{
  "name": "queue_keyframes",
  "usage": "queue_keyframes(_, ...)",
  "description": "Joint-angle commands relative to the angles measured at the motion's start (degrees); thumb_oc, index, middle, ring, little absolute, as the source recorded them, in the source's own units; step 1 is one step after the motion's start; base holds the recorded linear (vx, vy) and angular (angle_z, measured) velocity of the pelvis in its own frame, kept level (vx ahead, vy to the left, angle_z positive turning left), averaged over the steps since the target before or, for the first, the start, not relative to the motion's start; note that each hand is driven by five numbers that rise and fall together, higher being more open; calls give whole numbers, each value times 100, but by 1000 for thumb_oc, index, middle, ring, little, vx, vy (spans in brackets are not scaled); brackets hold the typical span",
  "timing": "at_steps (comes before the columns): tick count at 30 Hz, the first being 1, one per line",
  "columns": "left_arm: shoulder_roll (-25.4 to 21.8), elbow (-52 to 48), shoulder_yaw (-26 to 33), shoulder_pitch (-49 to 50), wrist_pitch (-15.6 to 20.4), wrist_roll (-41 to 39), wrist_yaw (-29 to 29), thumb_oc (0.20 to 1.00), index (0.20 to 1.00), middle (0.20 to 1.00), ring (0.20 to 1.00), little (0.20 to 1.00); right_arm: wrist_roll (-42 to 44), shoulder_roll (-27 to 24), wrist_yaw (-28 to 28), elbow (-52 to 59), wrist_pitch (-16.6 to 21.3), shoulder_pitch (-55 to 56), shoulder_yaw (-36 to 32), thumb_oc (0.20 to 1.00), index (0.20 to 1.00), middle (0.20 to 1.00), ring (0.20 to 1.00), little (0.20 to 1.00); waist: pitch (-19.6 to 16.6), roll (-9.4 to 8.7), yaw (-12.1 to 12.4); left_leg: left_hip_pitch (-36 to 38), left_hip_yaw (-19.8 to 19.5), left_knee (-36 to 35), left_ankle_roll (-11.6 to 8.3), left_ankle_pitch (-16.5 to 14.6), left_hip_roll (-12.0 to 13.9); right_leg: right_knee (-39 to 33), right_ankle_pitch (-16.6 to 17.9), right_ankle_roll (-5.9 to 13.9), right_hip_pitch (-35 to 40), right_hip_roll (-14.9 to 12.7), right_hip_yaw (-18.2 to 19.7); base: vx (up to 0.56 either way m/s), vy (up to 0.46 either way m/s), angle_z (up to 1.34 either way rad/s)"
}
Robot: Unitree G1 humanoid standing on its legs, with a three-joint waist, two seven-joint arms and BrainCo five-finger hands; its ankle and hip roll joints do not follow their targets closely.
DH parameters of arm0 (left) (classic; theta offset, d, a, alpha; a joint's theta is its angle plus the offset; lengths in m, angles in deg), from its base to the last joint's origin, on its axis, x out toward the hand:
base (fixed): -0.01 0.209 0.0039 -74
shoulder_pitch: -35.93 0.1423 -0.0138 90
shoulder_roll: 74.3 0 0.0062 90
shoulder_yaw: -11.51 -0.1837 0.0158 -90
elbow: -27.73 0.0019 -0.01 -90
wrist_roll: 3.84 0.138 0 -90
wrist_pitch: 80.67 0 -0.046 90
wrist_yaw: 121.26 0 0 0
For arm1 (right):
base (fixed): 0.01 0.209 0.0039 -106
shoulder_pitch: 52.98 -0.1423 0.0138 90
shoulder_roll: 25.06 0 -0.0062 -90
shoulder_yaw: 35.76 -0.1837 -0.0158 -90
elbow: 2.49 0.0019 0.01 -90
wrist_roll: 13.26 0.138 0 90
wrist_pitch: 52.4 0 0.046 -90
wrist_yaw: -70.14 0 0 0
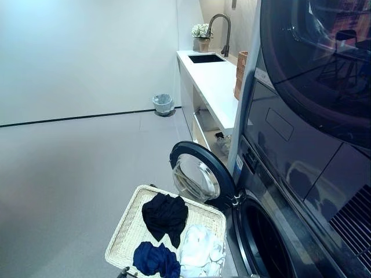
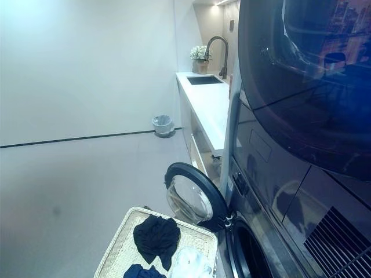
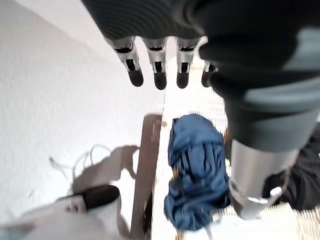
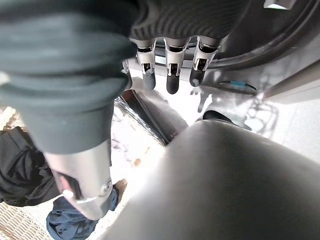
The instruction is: Put the clothes into the washing machine.
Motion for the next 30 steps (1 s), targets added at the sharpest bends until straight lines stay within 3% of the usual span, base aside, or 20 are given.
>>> queue_keyframes(1,-90,228,98,-744,224,203,651,1000,1000,1000,1000,1000,0,82,64,-203,294,-381,122,1000,1000,1000,1000,1000,233,-233,-84,-249,122,80,431,41,-507,205,359,102,-315,-22,77,8,45,-5)
queue_keyframes(6,-148,158,-20,-1092,278,142,943,1000,1000,1000,1000,1000,80,-30,12,-116,312,-498,229,1000,1000,1000,1000,1000,441,-172,-190,-439,156,116,468,77,-513,362,365,90,-615,-57,194,-37,66,-16)
queue_keyframes(14,-273,47,-169,-2195,360,-328,1353,1000,1000,1000,1000,1000,349,-165,-162,51,407,-1231,488,1000,1000,1000,1000,1000,1328,-95,-401,-1170,260,423,531,129,-562,670,478,93,-1462,-107,556,-157,63,-15)
queue_keyframes(19,-418,85,-179,-2638,383,-477,1397,1000,1000,1000,1000,1000,490,-135,-260,111,389,-1563,607,1000,1000,1000,1000,1000,1641,-146,-456,-1559,337,680,543,124,-595,772,545,92,-1812,-115,671,-119,25,-15)
queue_keyframes(22,-684,216,-125,-3304,404,-566,1363,1000,1000,1000,1000,1000,786,-55,-375,225,366,-2075,775,1000,1000,1000,1000,1000,2085,-294,-496,-2138,443,1136,520,94,-618,926,666,81,-2316,-133,774,-146,3,-14)
queue_keyframes(25,-807,247,-101,-3570,348,-528,1307,1000,1000,1000,1000,1000,901,-33,-384,301,330,-2254,814,1000,1000,1000,1000,1000,2219,-365,-508,-2342,485,1308,508,62,-633,949,721,78,-2484,-136,800,-78,-14,-10)
queue_keyframes(30,-1273,288,-132,-4390,140,-579,1211,1000,1000,1000,1000,1000,1273,54,-432,580,317,-2752,1010,1000,1000,1000,1000,1000,2628,-671,-600,-3015,639,1781,434,-11,-589,1002,919,66,-3078,-60,782,-91,-15,-19)
